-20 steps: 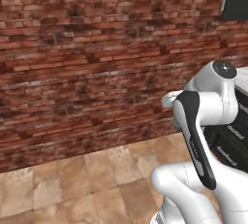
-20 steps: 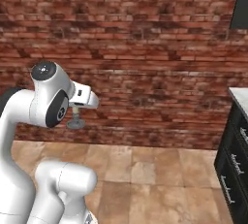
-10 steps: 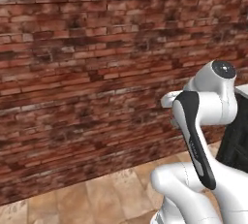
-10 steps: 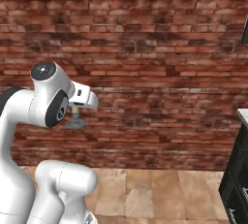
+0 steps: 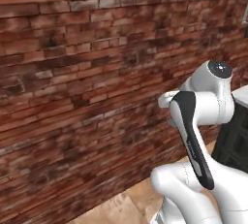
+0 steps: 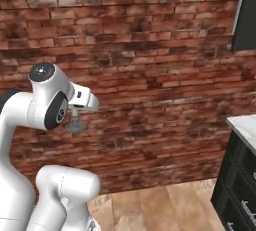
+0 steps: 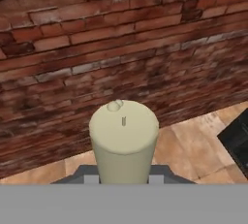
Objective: Pick the candle and candle from the dining table and place them in the open cabinet. Close the cabinet after placing the objects.
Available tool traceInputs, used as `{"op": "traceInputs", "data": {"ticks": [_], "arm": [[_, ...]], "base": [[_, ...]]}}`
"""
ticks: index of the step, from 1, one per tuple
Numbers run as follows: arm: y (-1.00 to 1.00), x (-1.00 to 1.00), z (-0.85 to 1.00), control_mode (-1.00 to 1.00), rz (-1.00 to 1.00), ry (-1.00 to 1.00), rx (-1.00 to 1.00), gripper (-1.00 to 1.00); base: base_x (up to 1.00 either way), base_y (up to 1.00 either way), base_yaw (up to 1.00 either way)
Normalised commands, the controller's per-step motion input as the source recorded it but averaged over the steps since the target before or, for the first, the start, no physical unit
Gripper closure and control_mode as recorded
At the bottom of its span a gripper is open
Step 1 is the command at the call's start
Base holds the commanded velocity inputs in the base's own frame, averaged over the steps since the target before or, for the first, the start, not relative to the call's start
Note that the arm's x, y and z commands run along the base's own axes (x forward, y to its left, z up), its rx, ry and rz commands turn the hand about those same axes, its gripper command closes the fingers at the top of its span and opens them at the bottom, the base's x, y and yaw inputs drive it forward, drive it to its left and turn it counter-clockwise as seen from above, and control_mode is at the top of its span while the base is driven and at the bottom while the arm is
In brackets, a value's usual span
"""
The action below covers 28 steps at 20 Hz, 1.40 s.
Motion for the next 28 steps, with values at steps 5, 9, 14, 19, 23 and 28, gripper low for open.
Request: {"op": "traceInputs", "data": {"ticks": [5,9,14,19,23,28], "arm": [[0.00,0.00,0.00,1.00,0.00,0.00,0.00,1.00],[0.00,0.00,0.00,1.00,0.00,0.00,0.00,1.00],[0.00,0.00,0.00,1.00,0.00,0.00,0.00,1.00],[0.00,0.00,0.00,1.00,0.00,0.00,0.00,1.00],[0.00,0.00,0.00,1.00,0.00,0.00,0.00,1.00],[0.00,0.00,0.00,1.00,0.00,0.00,0.00,1.00]], "base": [[0.38,0.26,-0.58],[0.31,0.19,-0.61],[0.37,0.16,-0.58],[0.42,0.12,-0.53],[0.47,0.12,-0.47],[0.49,0.11,-0.42]]}}
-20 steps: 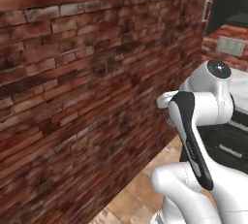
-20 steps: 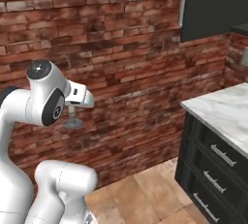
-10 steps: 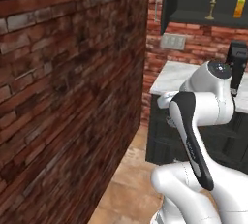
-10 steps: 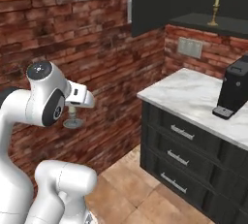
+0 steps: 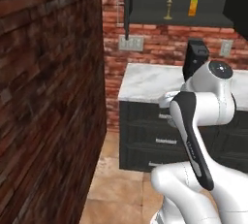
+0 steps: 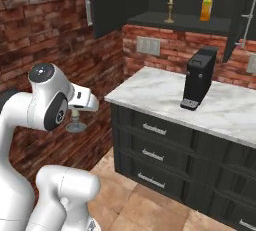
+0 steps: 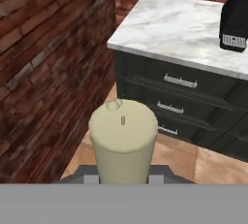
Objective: Pick the candle and candle from the dining table and place them in the open cabinet. Close the cabinet after placing the objects.
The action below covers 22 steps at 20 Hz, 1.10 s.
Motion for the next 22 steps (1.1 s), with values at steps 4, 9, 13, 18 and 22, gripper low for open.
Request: {"op": "traceInputs", "data": {"ticks": [4,9,13,18,22], "arm": [[0.00,0.00,0.00,1.00,0.00,0.00,0.00,1.00],[0.00,0.00,0.00,1.00,0.00,0.00,0.00,1.00],[0.00,0.00,0.00,1.00,0.00,0.00,0.00,1.00],[0.00,0.00,0.00,1.00,0.00,0.00,0.00,1.00],[0.00,0.00,0.00,1.00,0.00,0.00,0.00,1.00]], "base": [[0.53,0.11,-0.40],[0.54,0.07,-0.39],[0.52,0.00,-0.36],[0.56,0.03,-0.30],[0.52,0.00,-0.13]]}}
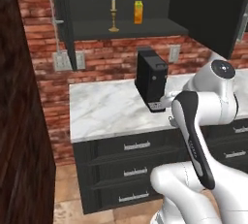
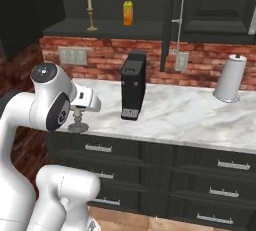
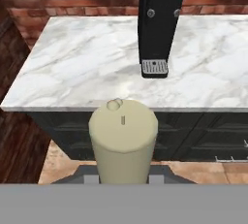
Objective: Pick the candle and candle from the dining table and place them in the open cabinet. Close the cabinet after placing the objects.
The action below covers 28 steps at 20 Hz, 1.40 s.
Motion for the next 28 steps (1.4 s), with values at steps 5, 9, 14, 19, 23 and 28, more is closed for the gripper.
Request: {"op": "traceInputs", "data": {"ticks": [5,9,14,19,23,28], "arm": [[0.00,0.00,0.00,1.00,0.00,0.00,0.00,1.00],[0.00,0.00,0.00,1.00,0.00,0.00,0.00,1.00],[0.00,0.00,0.00,1.00,0.00,0.00,0.00,1.00],[0.00,0.00,0.00,1.00,0.00,0.00,0.00,1.00],[0.00,0.00,0.00,1.00,0.00,0.00,0.00,1.00],[0.00,0.00,0.00,1.00,0.00,0.00,0.00,1.00]], "base": [[0.64,0.00,-0.08],[0.68,0.08,-0.08],[0.43,0.15,-0.05],[0.11,0.13,-0.01],[0.14,0.25,0.00],[0.25,0.33,0.00]]}}
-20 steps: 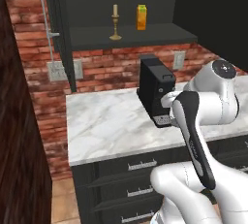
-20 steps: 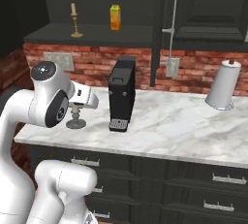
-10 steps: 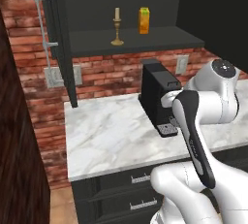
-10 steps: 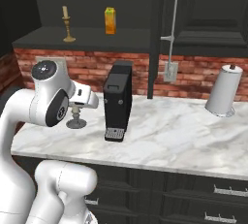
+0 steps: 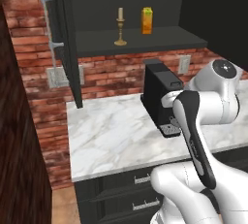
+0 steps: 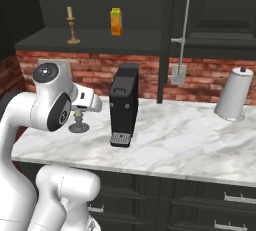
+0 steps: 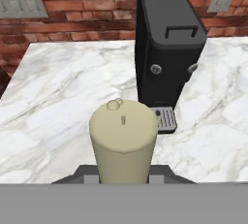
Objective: Pick the candle and candle from the dining table and place them in the open cabinet. Close the cabinet after placing the objects.
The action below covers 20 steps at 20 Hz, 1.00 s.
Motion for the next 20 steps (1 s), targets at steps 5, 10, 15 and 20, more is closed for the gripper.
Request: {"op": "traceInputs", "data": {"ticks": [5,10,15,20], "arm": [[0.00,0.00,0.00,1.00,0.00,0.00,0.00,1.00],[0.00,0.00,0.00,1.00,0.00,0.00,0.00,1.00],[0.00,0.00,0.00,1.00,0.00,0.00,0.00,1.00],[0.00,0.00,0.00,1.00,0.00,0.00,0.00,1.00]], "base": [[0.32,0.38,0.00],[0.28,0.27,0.00],[0.37,0.03,0.00],[0.37,0.00,0.00]]}}
